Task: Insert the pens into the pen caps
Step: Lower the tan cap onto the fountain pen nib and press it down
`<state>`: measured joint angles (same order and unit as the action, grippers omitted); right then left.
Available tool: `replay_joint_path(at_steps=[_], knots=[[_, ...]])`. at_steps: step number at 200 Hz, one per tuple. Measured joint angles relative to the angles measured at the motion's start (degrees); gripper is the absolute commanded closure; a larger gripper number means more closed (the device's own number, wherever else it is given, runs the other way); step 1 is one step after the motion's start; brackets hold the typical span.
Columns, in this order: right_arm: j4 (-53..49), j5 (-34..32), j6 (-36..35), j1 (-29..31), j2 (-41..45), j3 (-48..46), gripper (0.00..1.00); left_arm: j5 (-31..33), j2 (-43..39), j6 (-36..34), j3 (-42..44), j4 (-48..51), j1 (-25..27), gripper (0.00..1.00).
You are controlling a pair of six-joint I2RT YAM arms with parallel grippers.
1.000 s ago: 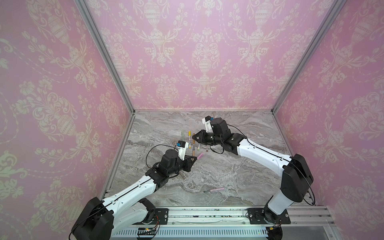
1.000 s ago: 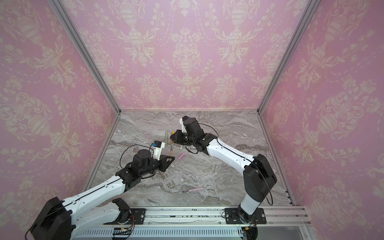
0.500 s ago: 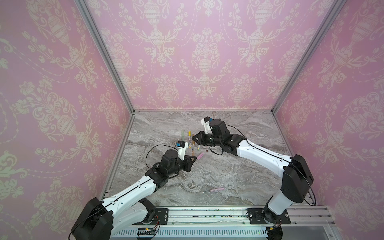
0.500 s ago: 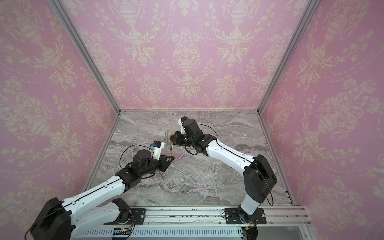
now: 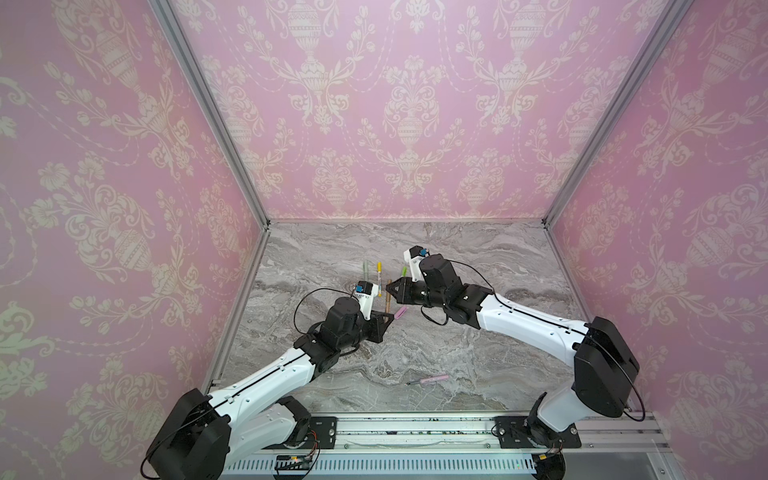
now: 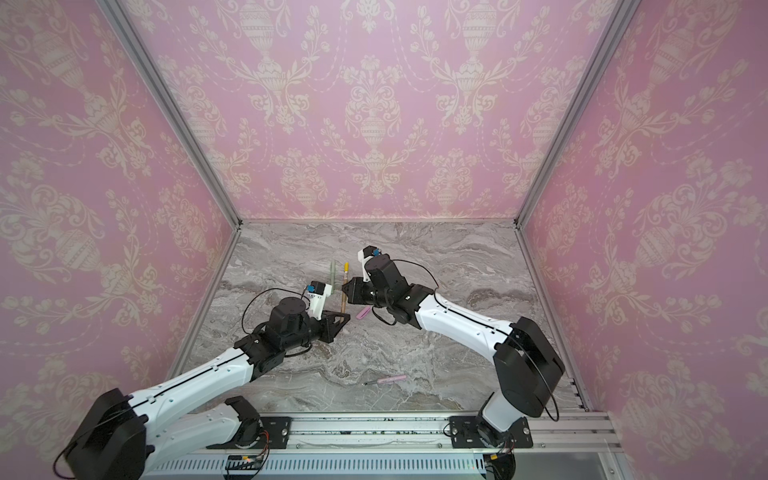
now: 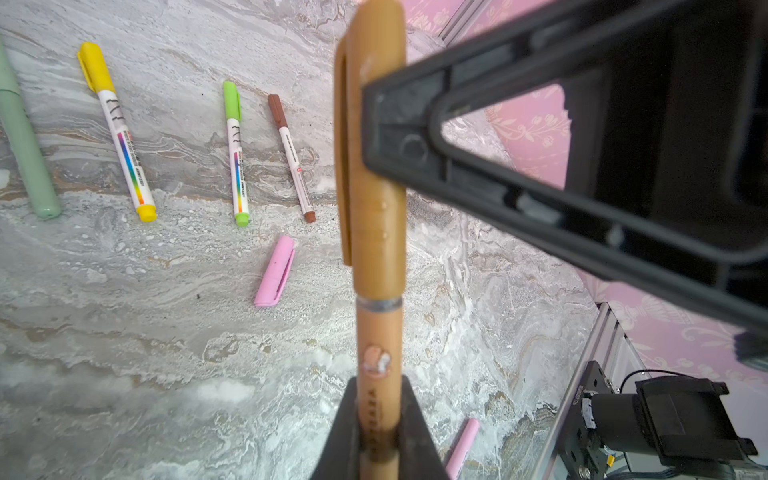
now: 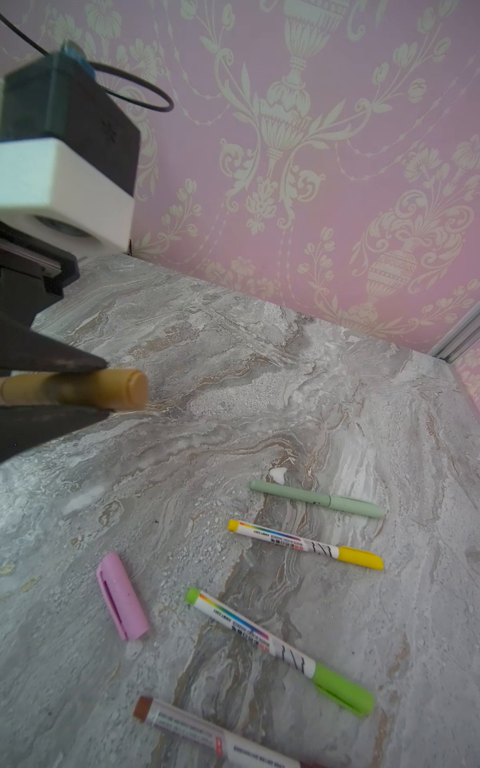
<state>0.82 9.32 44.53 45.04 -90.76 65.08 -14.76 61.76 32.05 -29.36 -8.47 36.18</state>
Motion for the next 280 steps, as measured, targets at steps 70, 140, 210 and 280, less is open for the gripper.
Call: replay_joint_path(at_steps=[70,140,210,280], knots=[[6.4,-1.7,2.1,0.6,-0.5,-3.4,1.00,0.8,2.2,-1.5,-4.3,6.3,0.0,1.00],[12.9,-3.8,6.1,1.6,-3.1,-6.3,1.00,3.4,4.7,-3.3,-6.5,11.5,-0.1,1.00],[8.3,-1.4,3.9,-1.8,2.7,-5.5,0.82,0.2,5.0,-3.7,-7.4,5.7,0.0,1.00],[-4.3,2.1,-2.5,-1.2,6.4,-0.7,0.69,-1.5,2.1,-2.0,-6.2,-4.4,0.0,1.00]])
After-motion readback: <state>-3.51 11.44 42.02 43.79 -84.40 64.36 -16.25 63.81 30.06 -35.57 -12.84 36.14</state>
